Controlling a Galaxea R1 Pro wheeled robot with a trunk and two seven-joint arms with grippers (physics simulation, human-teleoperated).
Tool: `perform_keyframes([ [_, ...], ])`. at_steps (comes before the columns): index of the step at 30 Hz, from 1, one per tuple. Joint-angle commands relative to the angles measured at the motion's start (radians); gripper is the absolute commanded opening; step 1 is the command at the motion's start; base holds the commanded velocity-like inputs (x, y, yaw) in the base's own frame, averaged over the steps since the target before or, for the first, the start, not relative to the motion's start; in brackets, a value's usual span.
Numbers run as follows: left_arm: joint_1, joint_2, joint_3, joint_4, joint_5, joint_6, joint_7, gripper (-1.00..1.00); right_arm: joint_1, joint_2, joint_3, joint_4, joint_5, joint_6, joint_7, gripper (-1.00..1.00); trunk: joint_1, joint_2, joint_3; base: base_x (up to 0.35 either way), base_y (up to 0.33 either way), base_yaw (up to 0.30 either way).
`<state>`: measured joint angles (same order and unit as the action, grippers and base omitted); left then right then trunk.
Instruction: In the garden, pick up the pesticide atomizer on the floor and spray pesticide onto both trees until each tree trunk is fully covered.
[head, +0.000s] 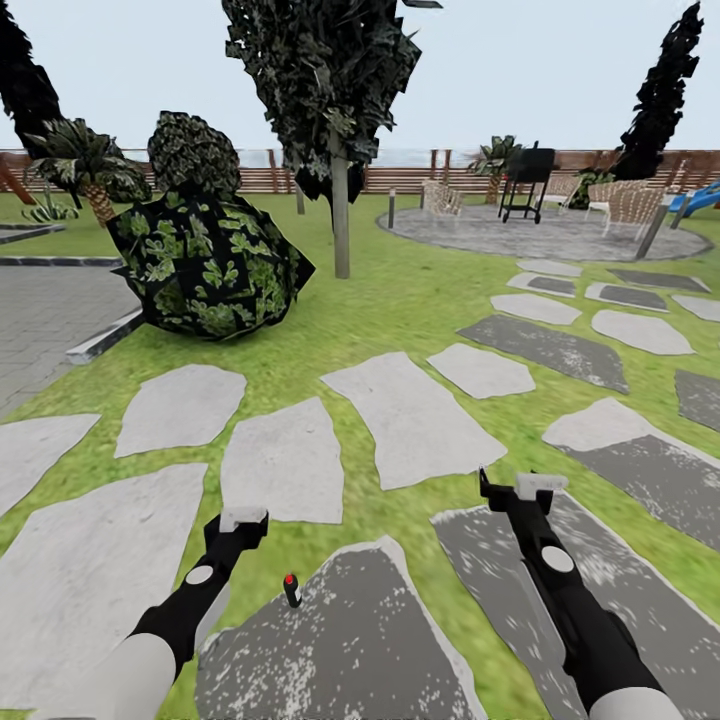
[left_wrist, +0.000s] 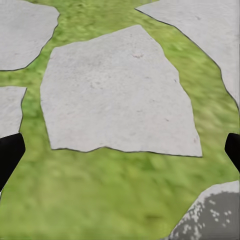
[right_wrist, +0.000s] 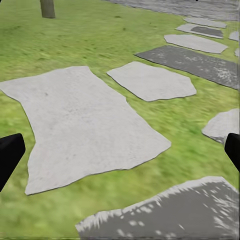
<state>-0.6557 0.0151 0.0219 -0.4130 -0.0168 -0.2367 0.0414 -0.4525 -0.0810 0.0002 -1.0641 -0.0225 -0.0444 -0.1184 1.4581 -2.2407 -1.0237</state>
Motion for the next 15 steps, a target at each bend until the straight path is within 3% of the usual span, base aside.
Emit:
perform_keyframes([
  [1,0.000,0.000,-0.001,0.000,0.000,0.000,0.000,1.00,0.000,-0.002,0.000,0.000,-0.001,0.011,0.000,1.00,0.004,-0.007,-0.005,0.000,0.000,0.000],
  [8,0.000,0.001,-0.003,-0.001,0.000,-0.001,0.000,1.00,0.000,-0.005,-0.003,-0.002,-0.002,0.042,0.065,1.00,0.031,-0.056,-0.038,0.000,0.000,0.000],
  [15,0.000,0.001,-0.003,-0.001,0.000,0.000,0.000,1.00,0.000,-0.005,-0.003,-0.005,-0.002,0.044,0.071,1.00,0.058,-0.105,-0.071,0.000,0.000,0.000],
])
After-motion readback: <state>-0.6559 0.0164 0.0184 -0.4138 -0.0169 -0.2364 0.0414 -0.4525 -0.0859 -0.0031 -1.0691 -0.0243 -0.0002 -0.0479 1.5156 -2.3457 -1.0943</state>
